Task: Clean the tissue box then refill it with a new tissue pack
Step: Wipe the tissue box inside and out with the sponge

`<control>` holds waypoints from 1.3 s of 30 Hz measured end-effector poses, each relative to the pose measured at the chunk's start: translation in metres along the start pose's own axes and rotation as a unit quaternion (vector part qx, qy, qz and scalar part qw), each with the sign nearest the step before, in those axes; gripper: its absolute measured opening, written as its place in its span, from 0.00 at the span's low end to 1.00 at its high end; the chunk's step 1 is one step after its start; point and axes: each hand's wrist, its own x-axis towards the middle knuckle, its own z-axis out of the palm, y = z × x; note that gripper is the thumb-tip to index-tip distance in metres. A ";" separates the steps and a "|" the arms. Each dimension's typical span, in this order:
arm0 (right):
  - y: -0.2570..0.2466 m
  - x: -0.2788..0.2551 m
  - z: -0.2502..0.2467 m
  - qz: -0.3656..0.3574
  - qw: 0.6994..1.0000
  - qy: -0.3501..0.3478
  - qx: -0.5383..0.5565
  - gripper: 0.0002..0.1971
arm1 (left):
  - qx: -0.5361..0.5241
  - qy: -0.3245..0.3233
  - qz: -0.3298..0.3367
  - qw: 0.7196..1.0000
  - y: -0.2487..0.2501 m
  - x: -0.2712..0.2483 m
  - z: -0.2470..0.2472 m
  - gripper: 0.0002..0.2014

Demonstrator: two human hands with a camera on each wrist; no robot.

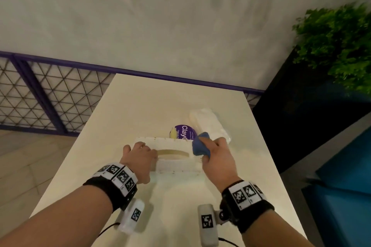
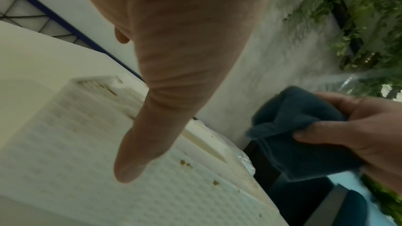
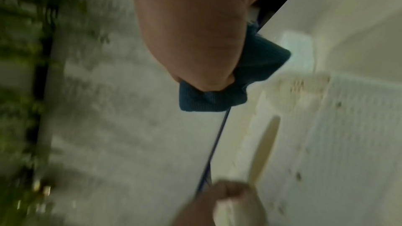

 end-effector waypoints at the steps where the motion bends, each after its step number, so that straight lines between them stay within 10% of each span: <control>1: -0.016 0.004 0.015 -0.038 0.999 -0.029 -0.005 0.28 | -0.016 0.000 -0.009 1.000 -0.002 0.002 -0.002 0.37; 6: -0.057 0.004 0.090 -0.147 0.946 -0.266 -0.110 0.31 | 0.002 -0.009 -0.014 1.000 -0.007 0.002 -0.006 0.32; 14: 0.031 0.004 0.044 -0.136 0.943 -0.245 -0.180 0.26 | 0.035 0.019 -0.018 0.999 -0.001 0.002 0.006 0.24; 21: -0.052 0.007 0.093 -0.206 0.942 -0.257 -0.070 0.24 | 0.062 0.032 0.003 0.998 -0.001 0.004 0.002 0.14; 28: 0.056 -0.001 0.037 -0.113 0.960 -0.223 -0.129 0.38 | 0.064 -0.001 0.010 0.998 -0.003 0.009 -0.003 0.21; 35: -0.024 0.005 0.070 -0.129 0.955 -0.248 -0.095 0.24 | 0.070 -0.017 0.008 0.997 0.003 0.010 -0.007 0.21; 39: 0.009 0.010 0.047 -0.103 0.954 -0.267 -0.087 0.24 | 0.096 -0.028 0.010 0.995 0.005 0.009 -0.008 0.22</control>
